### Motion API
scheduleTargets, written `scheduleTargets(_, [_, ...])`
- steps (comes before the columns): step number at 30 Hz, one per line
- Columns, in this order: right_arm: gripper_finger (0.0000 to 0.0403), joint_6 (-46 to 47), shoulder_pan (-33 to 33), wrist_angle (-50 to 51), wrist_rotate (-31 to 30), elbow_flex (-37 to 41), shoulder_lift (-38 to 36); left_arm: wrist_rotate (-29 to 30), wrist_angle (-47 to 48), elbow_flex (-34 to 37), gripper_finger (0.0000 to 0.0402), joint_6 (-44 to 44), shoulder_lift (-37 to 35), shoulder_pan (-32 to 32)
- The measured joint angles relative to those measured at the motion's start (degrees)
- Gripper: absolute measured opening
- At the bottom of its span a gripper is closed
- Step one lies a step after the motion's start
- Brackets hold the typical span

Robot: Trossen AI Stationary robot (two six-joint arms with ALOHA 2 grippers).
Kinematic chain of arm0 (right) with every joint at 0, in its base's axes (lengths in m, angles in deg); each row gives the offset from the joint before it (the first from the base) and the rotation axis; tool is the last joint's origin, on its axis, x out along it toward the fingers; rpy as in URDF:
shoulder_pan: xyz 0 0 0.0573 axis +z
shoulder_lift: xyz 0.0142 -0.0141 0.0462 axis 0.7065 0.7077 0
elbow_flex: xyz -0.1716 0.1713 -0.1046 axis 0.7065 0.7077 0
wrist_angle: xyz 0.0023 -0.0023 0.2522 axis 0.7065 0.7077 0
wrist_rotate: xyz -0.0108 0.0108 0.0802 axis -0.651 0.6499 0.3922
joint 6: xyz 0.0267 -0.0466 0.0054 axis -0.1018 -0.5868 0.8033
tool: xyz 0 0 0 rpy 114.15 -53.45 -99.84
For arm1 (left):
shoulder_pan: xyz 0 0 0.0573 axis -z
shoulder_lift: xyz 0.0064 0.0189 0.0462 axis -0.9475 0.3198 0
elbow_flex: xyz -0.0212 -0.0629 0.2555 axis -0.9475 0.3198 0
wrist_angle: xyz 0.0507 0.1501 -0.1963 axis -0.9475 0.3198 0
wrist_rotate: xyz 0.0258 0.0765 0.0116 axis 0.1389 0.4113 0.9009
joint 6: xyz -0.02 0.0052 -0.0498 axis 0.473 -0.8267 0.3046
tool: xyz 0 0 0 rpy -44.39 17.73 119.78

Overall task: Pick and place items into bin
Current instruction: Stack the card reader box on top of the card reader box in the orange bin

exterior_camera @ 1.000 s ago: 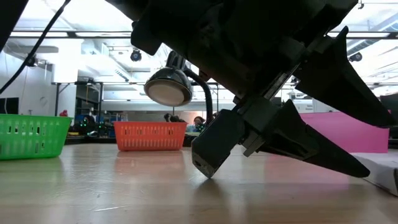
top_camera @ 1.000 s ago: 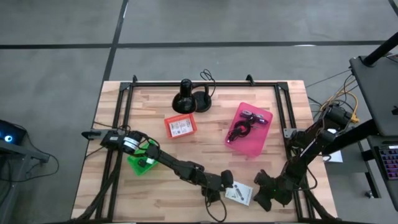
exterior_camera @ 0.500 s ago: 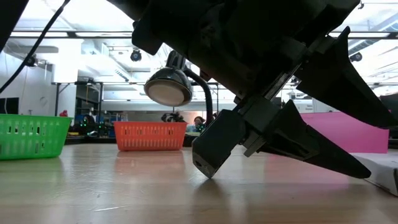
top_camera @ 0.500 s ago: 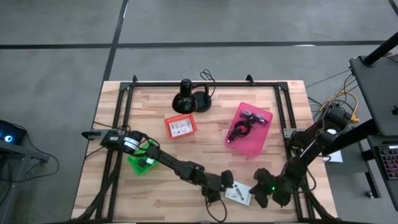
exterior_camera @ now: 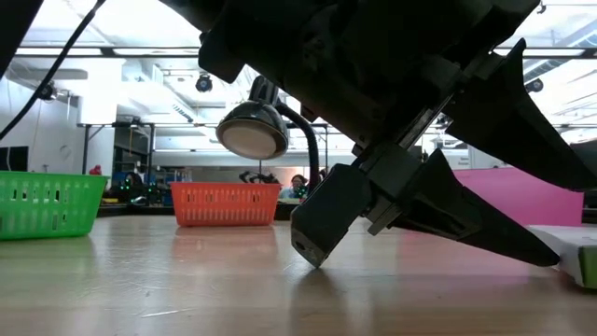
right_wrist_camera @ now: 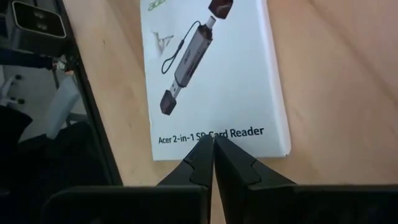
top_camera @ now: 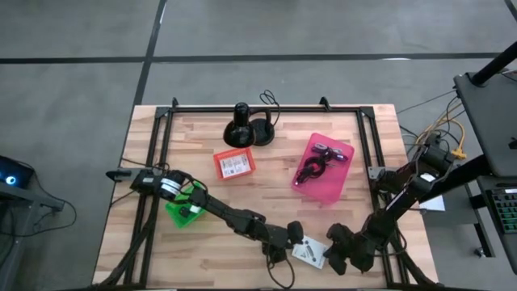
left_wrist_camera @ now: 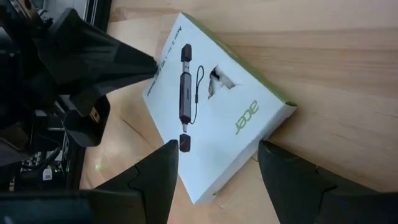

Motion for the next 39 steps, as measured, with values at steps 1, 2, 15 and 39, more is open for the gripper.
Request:
scheduleTargets(1, [0.0008, 0.0, 0.0, 0.0, 0.8, 0.0, 0.1, 0.0, 0.0, 0.0, 0.0205, 0.0, 0.0, 0.0])
scheduleTargets(2, [0.0008, 0.0, 0.0, 0.0, 1.8, 0.0, 0.3, 0.1, 0.0, 0.0, 0.0205, 0.0, 0.0, 0.0])
scheduleTargets(15, [0.0008, -1.2, 0.3, 2.0, 7.1, 0.3, 1.0, 0.0, -2.4, 0.1, 0.0205, -0.1, 0.1, 0.1])
scheduleTargets(39, [0.0009, -8.6, 2.1, 0.0, -0.9, -3.5, -1.6, 0.6, -3.0, 0.3, 0.0205, -3.0, 0.0, 0.2])
